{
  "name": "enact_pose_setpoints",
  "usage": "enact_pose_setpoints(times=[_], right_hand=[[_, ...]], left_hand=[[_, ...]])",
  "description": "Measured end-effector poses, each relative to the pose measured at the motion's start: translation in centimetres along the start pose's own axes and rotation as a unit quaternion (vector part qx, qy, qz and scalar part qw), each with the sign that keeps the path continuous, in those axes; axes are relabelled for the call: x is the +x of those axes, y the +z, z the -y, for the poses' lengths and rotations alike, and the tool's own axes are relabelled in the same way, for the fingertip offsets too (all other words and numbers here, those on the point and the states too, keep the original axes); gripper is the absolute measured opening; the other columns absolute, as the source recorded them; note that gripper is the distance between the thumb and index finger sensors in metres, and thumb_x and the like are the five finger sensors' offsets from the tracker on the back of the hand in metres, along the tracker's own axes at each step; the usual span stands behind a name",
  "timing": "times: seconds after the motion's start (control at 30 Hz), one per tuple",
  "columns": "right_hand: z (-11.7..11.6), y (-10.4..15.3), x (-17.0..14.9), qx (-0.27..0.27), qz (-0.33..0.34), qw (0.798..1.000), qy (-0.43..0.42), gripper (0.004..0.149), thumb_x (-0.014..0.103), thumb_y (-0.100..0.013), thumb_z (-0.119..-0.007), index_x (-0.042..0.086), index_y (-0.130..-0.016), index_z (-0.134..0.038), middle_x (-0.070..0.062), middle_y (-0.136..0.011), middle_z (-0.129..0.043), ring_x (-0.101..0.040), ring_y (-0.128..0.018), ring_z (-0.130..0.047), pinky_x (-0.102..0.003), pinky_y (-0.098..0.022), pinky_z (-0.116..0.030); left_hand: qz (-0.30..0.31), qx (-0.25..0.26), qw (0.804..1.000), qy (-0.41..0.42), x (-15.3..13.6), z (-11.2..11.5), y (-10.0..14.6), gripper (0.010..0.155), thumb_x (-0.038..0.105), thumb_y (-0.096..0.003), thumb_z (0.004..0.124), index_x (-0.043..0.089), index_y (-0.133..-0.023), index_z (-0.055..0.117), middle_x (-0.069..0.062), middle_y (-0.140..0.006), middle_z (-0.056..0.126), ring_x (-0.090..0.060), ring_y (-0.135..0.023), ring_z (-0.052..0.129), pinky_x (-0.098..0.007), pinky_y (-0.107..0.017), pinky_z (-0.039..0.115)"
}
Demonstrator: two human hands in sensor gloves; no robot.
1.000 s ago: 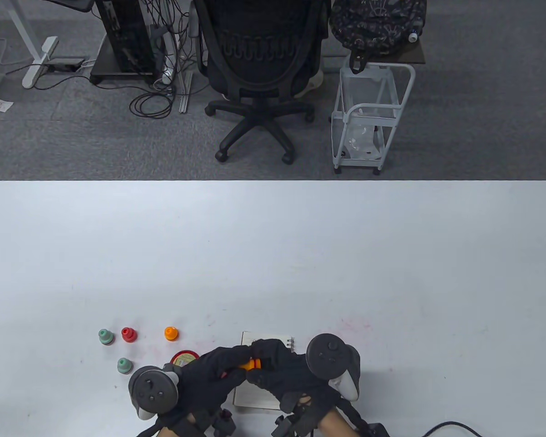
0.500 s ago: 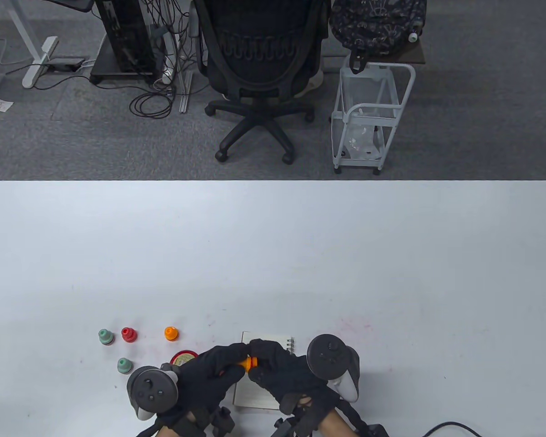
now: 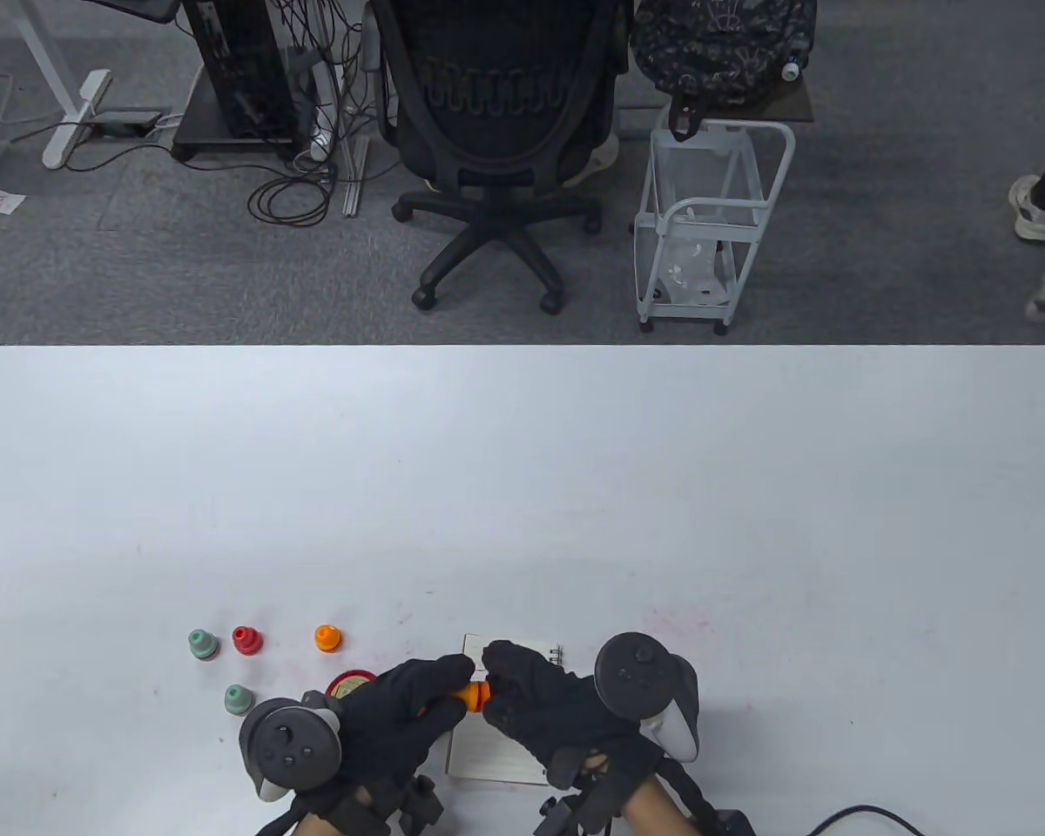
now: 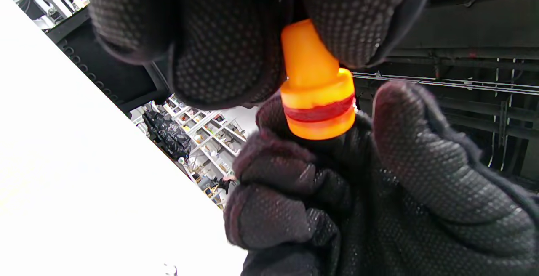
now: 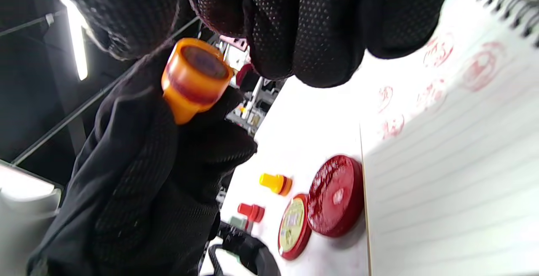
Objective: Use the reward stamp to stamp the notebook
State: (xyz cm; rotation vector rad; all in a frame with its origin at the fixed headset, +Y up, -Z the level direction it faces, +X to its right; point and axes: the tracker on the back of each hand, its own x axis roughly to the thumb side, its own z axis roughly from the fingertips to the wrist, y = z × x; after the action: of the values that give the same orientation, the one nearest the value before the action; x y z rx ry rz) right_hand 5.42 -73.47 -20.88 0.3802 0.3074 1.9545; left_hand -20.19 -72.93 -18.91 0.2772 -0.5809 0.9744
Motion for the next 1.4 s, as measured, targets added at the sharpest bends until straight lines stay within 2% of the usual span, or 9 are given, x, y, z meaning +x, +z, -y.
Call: enact_pose_setpoints(times=[0.13, 0.27, 0.43, 0.53, 0.7, 0.87, 1.07, 1.2, 1.4], right_hand=[[1.8, 0.4, -0.2, -0.048, 0.0, 0.999, 0.009, 0.066, 0.046, -0.042, -0.075, 0.014, -0.098, -0.059, -0.014, -0.092, -0.074, -0.042, -0.077, -0.083, -0.056, -0.055, -0.072], [3.9, 0.8, -0.4, -0.1, 0.0, 0.995, 0.029, 0.065, 0.046, -0.043, -0.074, 0.014, -0.098, -0.059, -0.014, -0.092, -0.073, -0.043, -0.078, -0.081, -0.057, -0.056, -0.071], [5.9, 1.3, -0.6, -0.157, 0.001, 0.986, 0.055, 0.062, 0.044, -0.044, -0.074, 0.014, -0.097, -0.062, -0.014, -0.092, -0.073, -0.045, -0.079, -0.08, -0.058, -0.057, -0.069], [6.8, 1.5, -0.8, -0.178, -0.004, 0.98, 0.087, 0.062, 0.044, -0.044, -0.073, 0.014, -0.097, -0.062, -0.014, -0.092, -0.073, -0.045, -0.079, -0.079, -0.058, -0.057, -0.069], [7.1, 1.5, -1.5, -0.183, -0.018, 0.976, 0.115, 0.062, 0.044, -0.044, -0.073, 0.014, -0.097, -0.061, -0.015, -0.093, -0.073, -0.045, -0.08, -0.079, -0.058, -0.057, -0.069], [6.9, 1.4, -1.8, -0.175, -0.023, 0.977, 0.121, 0.063, 0.044, -0.044, -0.073, 0.015, -0.099, -0.059, -0.015, -0.094, -0.071, -0.046, -0.081, -0.077, -0.059, -0.058, -0.068], [7.1, 1.4, -1.9, -0.176, -0.026, 0.978, 0.11, 0.063, 0.043, -0.045, -0.073, 0.014, -0.099, -0.059, -0.015, -0.095, -0.071, -0.046, -0.082, -0.076, -0.059, -0.058, -0.067], [7.4, 1.5, -1.7, -0.179, -0.021, 0.974, 0.137, 0.064, 0.044, -0.045, -0.073, 0.015, -0.1, -0.058, -0.016, -0.097, -0.068, -0.048, -0.085, -0.072, -0.061, -0.06, -0.065], [8.1, 1.9, -0.9, -0.17, -0.022, 0.96, 0.221, 0.069, 0.05, -0.043, -0.074, 0.022, -0.103, -0.055, -0.014, -0.106, -0.056, -0.052, -0.097, -0.053, -0.069, -0.066, -0.051]], left_hand=[[0.033, 0.035, 0.997, -0.064, 0.7, -3.1, -0.4, 0.048, 0.033, -0.047, 0.086, 0.011, -0.089, 0.087, -0.011, -0.075, 0.099, -0.026, -0.049, 0.101, -0.048, -0.048, 0.083], [0.03, 0.072, 0.983, -0.163, 0.4, -8.8, -0.7, 0.048, 0.035, -0.0473, 0.086, 0.012, -0.089, 0.088, -0.01, -0.072, 0.1, -0.025, -0.047, 0.1, -0.048, -0.048, 0.082], [-0.003, 0.051, 0.949, -0.31, -0.6, -15.4, 1.0, 0.046, 0.032, -0.0479, 0.086, 0.013, -0.09, 0.089, -0.011, -0.076, 0.098, -0.028, -0.05, 0.099, -0.05, -0.05, 0.081], [-0.077, -0.03, 0.915, -0.395, -2.4, -17.5, 2.7, 0.044, 0.029, -0.0482, 0.086, 0.015, -0.09, 0.089, -0.012, -0.081, 0.096, -0.03, -0.056, 0.097, -0.052, -0.053, 0.079], [-0.164, -0.177, 0.849, -0.47, -6.5, -16.3, 4.8, 0.049, 0.026, -0.0468, 0.088, 0.015, -0.094, 0.085, -0.014, -0.086, 0.092, -0.033, -0.061, 0.096, -0.054, -0.055, 0.077], [-0.202, -0.249, 0.821, -0.473, -8.5, -14.2, 4.5, 0.053, 0.024, -0.0459, 0.089, 0.015, -0.097, 0.081, -0.013, -0.09, 0.089, -0.033, -0.065, 0.094, -0.054, -0.057, 0.076], [-0.233, -0.227, 0.846, -0.424, -9.2, -15.2, 5.5, 0.064, 0.031, -0.0459, 0.088, 0.012, -0.104, 0.07, -0.017, -0.097, 0.081, -0.038, -0.072, 0.089, -0.056, -0.059, 0.073], [-0.189, -0.179, 0.863, -0.432, -7.5, -15.5, 5.0, 0.066, 0.039, -0.0473, 0.084, 0.011, -0.105, 0.069, -0.02, -0.1, 0.077, -0.041, -0.076, 0.087, -0.057, -0.059, 0.071], [-0.108, -0.136, 0.878, -0.446, -3.4, -13.3, 2.9, 0.075, 0.055, -0.0513, 0.075, 0.017, -0.114, 0.06, -0.021, -0.111, 0.067, -0.051, -0.09, 0.075, -0.065, -0.066, 0.064]])
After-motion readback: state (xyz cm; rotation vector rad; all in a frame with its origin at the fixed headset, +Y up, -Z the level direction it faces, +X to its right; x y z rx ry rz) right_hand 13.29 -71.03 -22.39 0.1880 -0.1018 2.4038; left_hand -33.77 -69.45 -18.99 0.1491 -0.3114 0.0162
